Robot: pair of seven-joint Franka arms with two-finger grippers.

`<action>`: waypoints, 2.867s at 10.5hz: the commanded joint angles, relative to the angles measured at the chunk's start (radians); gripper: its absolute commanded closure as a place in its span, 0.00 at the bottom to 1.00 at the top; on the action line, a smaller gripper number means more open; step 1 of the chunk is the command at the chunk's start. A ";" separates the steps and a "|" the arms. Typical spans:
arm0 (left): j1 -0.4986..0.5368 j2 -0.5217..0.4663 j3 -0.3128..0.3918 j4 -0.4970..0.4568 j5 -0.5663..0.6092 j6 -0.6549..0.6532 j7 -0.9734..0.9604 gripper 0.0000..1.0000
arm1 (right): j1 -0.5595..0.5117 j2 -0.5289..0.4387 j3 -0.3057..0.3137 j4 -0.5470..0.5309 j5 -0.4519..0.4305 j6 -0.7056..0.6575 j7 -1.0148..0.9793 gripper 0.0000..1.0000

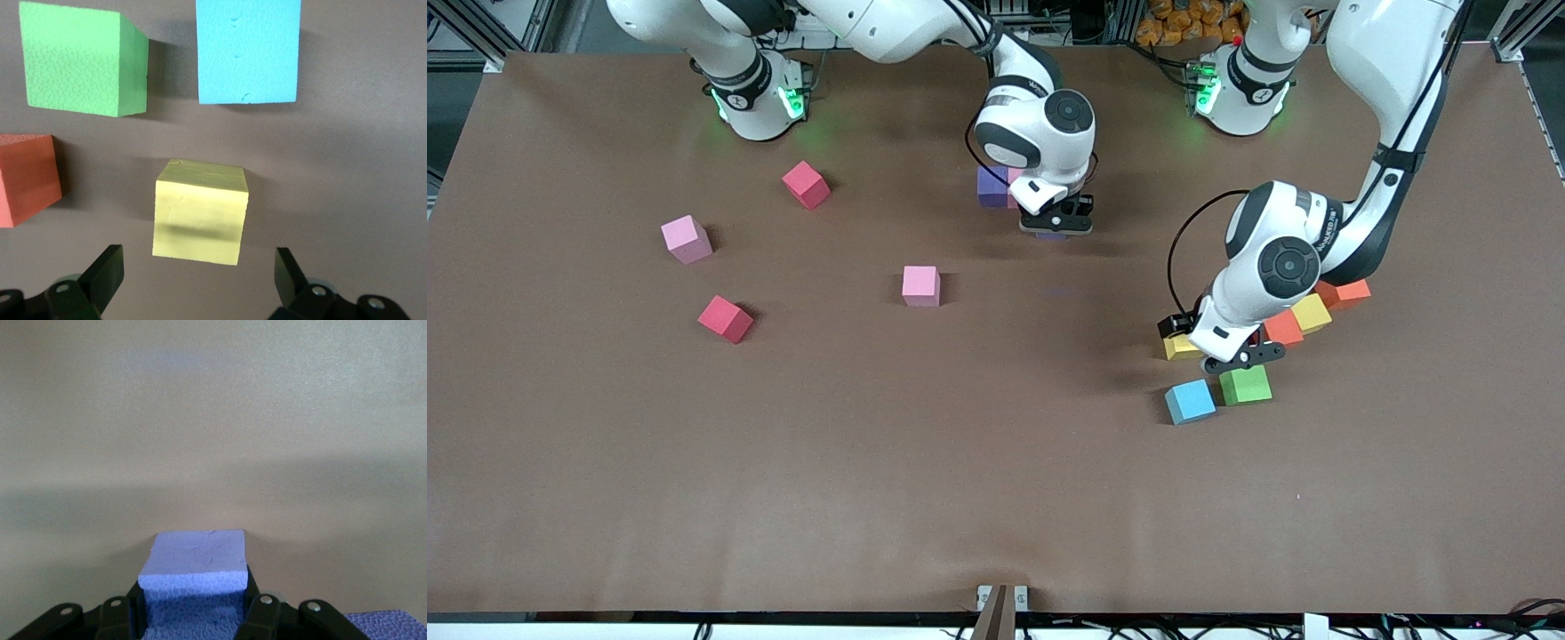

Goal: Form number 2 with 11 blocks

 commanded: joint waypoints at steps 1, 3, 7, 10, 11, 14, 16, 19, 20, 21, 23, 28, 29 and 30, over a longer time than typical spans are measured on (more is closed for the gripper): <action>0.005 0.018 -0.004 0.012 0.024 -0.010 0.012 0.00 | 0.007 -0.023 -0.003 -0.055 -0.015 0.011 0.028 1.00; 0.005 0.031 -0.004 0.014 0.033 -0.009 0.012 0.00 | 0.004 -0.023 -0.003 -0.052 -0.012 0.002 0.029 0.28; 0.006 0.060 -0.003 0.040 0.058 -0.009 0.012 0.00 | 0.006 -0.030 -0.005 -0.047 -0.012 -0.003 0.044 0.00; 0.006 0.092 0.002 0.057 0.061 -0.006 0.014 0.00 | -0.005 -0.063 -0.003 -0.042 -0.007 -0.004 0.044 0.00; 0.006 0.097 0.009 0.057 0.103 -0.003 0.012 0.00 | -0.008 -0.080 -0.003 -0.042 -0.001 -0.003 0.041 0.00; 0.008 0.110 0.010 0.067 0.127 0.002 0.000 0.04 | -0.043 -0.128 -0.005 -0.042 -0.001 -0.033 0.028 0.00; 0.008 0.118 0.010 0.078 0.124 0.002 -0.006 0.04 | -0.120 -0.164 -0.005 -0.052 -0.006 -0.091 -0.046 0.00; 0.003 0.138 0.010 0.092 0.122 0.002 -0.008 0.06 | -0.255 -0.240 -0.006 -0.155 -0.010 -0.127 -0.280 0.00; 0.003 0.141 0.010 0.095 0.122 0.002 -0.008 0.08 | -0.284 -0.255 -0.006 -0.191 -0.012 -0.112 -0.335 0.00; 0.003 0.144 0.010 0.097 0.122 0.002 -0.008 0.12 | -0.304 -0.264 -0.008 -0.219 -0.013 -0.098 -0.380 0.00; 0.002 0.144 0.010 0.097 0.122 0.002 -0.008 0.22 | -0.365 -0.286 -0.008 -0.298 -0.021 -0.020 -0.481 0.00; 0.000 0.146 0.010 0.103 0.121 0.002 -0.008 0.40 | -0.442 -0.295 -0.008 -0.384 -0.091 0.063 -0.565 0.00; -0.002 0.144 0.010 0.103 0.121 0.002 -0.009 0.40 | -0.453 -0.295 -0.008 -0.395 -0.110 0.072 -0.571 0.00; -0.002 0.143 0.010 0.103 0.119 0.002 -0.009 0.40 | -0.454 -0.298 -0.008 -0.418 -0.110 0.101 -0.577 0.00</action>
